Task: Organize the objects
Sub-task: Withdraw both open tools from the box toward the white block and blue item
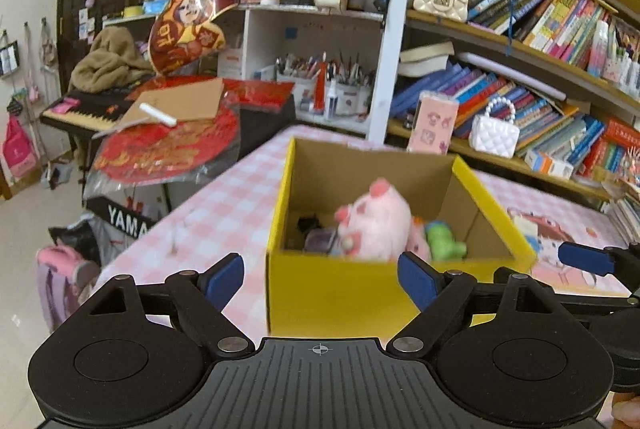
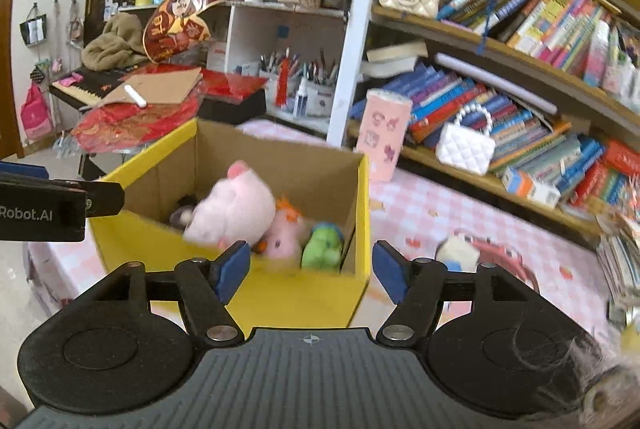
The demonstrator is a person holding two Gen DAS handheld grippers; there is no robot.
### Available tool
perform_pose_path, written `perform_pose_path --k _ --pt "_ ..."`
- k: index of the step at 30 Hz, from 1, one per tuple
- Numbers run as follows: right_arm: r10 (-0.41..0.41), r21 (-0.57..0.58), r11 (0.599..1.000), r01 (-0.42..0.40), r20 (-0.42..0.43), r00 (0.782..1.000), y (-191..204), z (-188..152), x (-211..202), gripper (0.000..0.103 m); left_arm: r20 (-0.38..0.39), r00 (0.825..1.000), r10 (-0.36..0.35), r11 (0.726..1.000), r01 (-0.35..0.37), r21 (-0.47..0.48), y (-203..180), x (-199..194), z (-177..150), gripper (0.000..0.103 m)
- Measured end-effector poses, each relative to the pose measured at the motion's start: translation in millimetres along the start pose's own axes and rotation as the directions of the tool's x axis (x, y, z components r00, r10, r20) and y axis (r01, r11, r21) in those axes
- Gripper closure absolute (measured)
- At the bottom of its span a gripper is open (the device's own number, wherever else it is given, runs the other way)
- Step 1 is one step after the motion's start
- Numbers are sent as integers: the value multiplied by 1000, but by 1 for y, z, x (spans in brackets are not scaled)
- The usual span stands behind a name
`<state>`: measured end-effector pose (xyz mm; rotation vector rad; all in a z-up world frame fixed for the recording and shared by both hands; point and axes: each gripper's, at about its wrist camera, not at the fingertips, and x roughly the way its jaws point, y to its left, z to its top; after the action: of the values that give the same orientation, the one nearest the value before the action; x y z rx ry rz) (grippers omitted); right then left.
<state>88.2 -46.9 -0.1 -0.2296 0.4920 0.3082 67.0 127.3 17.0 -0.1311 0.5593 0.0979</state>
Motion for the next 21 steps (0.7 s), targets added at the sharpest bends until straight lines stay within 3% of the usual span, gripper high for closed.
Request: perform_pose_path --k 9,21 --pt "10 39 999 -7 -82 997 17 -36 -29 35 -60 998 -7 1000 9 29 -2 -23 -32 16" --pt "-76 129 987 97 -161 984 6 -73 -55 33 -142 987 -69 993 81 84 -25 -30 -63 14"
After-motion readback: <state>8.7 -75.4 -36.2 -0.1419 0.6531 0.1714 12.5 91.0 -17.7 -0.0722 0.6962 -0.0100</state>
